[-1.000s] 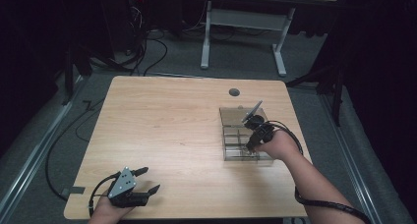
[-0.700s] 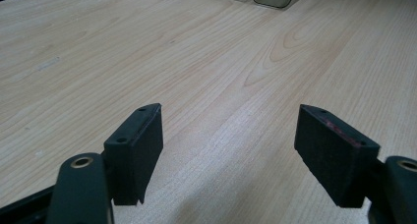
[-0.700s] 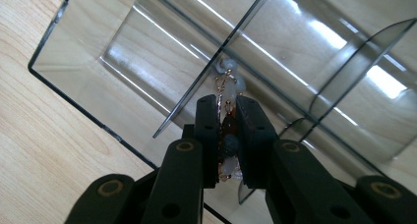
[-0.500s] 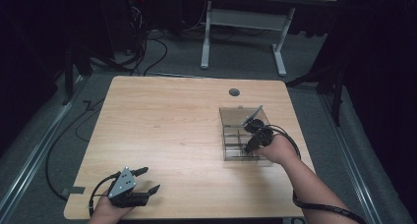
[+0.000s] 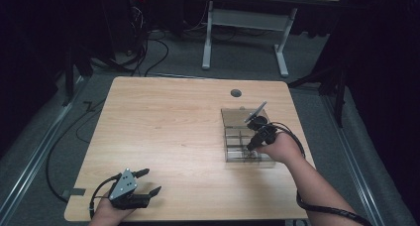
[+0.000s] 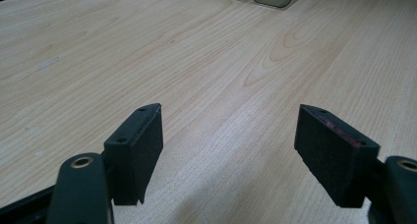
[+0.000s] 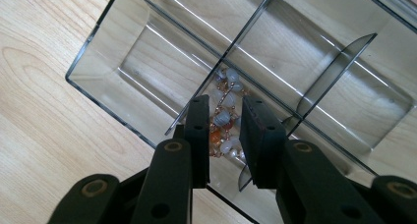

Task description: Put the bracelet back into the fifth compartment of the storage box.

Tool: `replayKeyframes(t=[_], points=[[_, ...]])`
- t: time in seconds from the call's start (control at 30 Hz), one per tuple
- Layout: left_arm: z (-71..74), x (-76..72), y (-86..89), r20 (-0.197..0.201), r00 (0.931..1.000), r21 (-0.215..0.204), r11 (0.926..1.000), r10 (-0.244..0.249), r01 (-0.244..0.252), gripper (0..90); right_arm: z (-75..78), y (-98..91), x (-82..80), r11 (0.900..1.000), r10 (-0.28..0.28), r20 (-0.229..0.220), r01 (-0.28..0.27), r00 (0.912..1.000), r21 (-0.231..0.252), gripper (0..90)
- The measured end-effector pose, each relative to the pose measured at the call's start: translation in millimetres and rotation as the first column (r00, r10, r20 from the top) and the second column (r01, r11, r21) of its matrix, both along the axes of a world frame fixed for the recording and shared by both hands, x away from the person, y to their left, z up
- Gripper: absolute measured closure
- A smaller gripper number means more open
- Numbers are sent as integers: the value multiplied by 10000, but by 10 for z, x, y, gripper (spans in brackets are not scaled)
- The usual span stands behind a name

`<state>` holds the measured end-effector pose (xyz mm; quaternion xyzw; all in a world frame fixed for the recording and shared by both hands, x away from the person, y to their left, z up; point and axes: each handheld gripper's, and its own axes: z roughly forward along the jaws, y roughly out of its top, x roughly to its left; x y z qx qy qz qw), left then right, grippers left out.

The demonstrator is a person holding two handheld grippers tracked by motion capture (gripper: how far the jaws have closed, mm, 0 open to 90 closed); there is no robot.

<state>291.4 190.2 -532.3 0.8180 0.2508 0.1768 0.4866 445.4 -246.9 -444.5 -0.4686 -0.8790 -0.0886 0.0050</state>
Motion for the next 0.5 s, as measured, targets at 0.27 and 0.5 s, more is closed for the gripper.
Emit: replayKeyframes(t=[0.27,0.5], points=[[-1,0,-1,-20,10000,-7,10000,-8,8,272,-6,-24,-54,9999,50,71,-49,10000,-95,749],[-1,-1,-5,-19,10000,9,10000,-9,9,272,70,-58,-183,9999,-27,184,30,9998,-141,753]])
